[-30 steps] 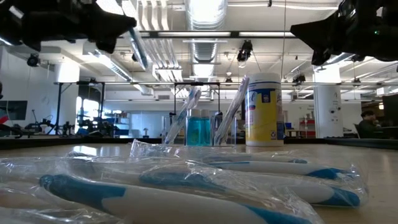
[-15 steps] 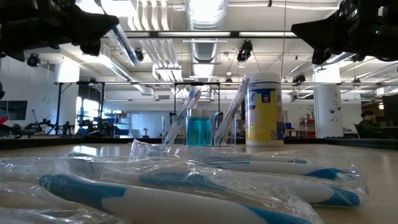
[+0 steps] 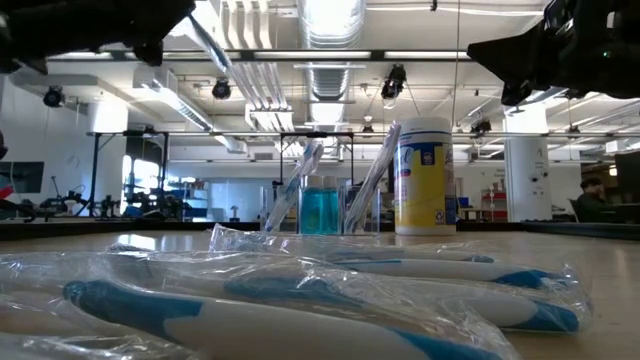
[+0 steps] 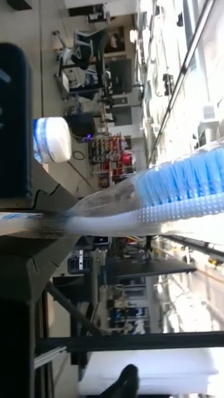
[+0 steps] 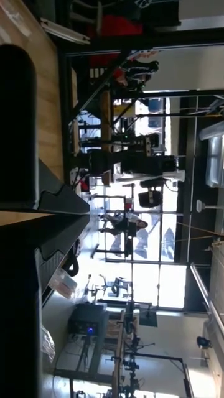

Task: Pick & Place toothbrushing station
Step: Put the blue toothbrush into the right section of the transparent organizer

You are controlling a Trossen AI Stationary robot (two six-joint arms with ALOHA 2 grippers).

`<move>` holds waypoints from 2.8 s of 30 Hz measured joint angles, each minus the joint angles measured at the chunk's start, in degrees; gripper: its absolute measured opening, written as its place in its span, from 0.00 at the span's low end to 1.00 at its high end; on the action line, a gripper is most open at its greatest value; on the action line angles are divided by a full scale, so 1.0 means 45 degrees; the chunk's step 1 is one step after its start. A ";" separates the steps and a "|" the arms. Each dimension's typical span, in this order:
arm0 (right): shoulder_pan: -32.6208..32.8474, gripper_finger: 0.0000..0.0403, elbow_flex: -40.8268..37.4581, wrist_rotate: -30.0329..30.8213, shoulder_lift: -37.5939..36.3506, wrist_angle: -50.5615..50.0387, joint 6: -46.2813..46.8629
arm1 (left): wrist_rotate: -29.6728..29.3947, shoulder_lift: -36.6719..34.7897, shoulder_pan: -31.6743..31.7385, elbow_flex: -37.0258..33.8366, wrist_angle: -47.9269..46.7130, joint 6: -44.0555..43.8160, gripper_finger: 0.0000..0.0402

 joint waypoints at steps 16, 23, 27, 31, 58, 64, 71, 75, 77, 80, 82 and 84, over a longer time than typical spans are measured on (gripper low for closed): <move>0.0000 0.02 0.0000 0.0042 0.0015 0.0042 -0.0002 | 0.1347 0.9038 0.0082 0.7025 -0.0896 0.2684 0.06; 0.0000 0.02 0.0000 0.0045 0.0015 -0.0002 0.0000 | 0.1168 1.2050 0.0223 0.8835 -0.1268 0.3030 0.06; 0.0000 0.02 0.0000 0.0059 0.0015 -0.0007 -0.0004 | -0.0035 1.3192 0.0399 0.9927 -0.2215 0.2915 0.06; 0.0000 0.02 0.0000 0.0085 0.0015 -0.0005 -0.0005 | -0.1062 1.3982 0.0509 1.0999 -0.3187 0.3385 0.06; -0.0005 0.02 0.0000 0.0084 0.0097 -0.0007 -0.0141 | -0.1621 1.6872 0.1234 1.1625 -0.3374 0.2962 0.06; -0.0005 0.02 0.0000 0.0079 0.0097 -0.0016 -0.0141 | -0.1491 1.6875 0.1248 1.1618 -0.3645 0.2824 0.06; -0.0005 0.02 0.0000 0.0079 0.0097 -0.0041 -0.0141 | -0.1427 1.6875 0.1243 1.1615 -0.3814 0.2772 0.07; -0.0005 0.02 0.0000 0.0079 0.0097 -0.0041 -0.0141 | -0.1404 1.6992 0.1248 1.1615 -0.3838 0.2861 0.07; -0.0005 0.02 0.0000 0.0079 0.0097 -0.0041 -0.0146 | -0.1341 1.7043 0.1248 1.1615 -0.3806 0.2969 0.06; -0.0005 0.02 0.0000 0.0080 0.0097 -0.0059 -0.0142 | -0.1267 1.7099 0.1248 1.1615 -0.3746 0.2999 0.06; -0.0005 0.02 0.0000 0.0081 0.0095 -0.0139 -0.0146 | -0.1247 1.7099 0.1248 1.1615 -0.3756 0.2914 0.07; -0.0005 0.02 0.0000 0.0079 0.0097 -0.0216 -0.0146 | -0.1223 1.7099 0.1248 1.1615 -0.3760 0.2810 0.10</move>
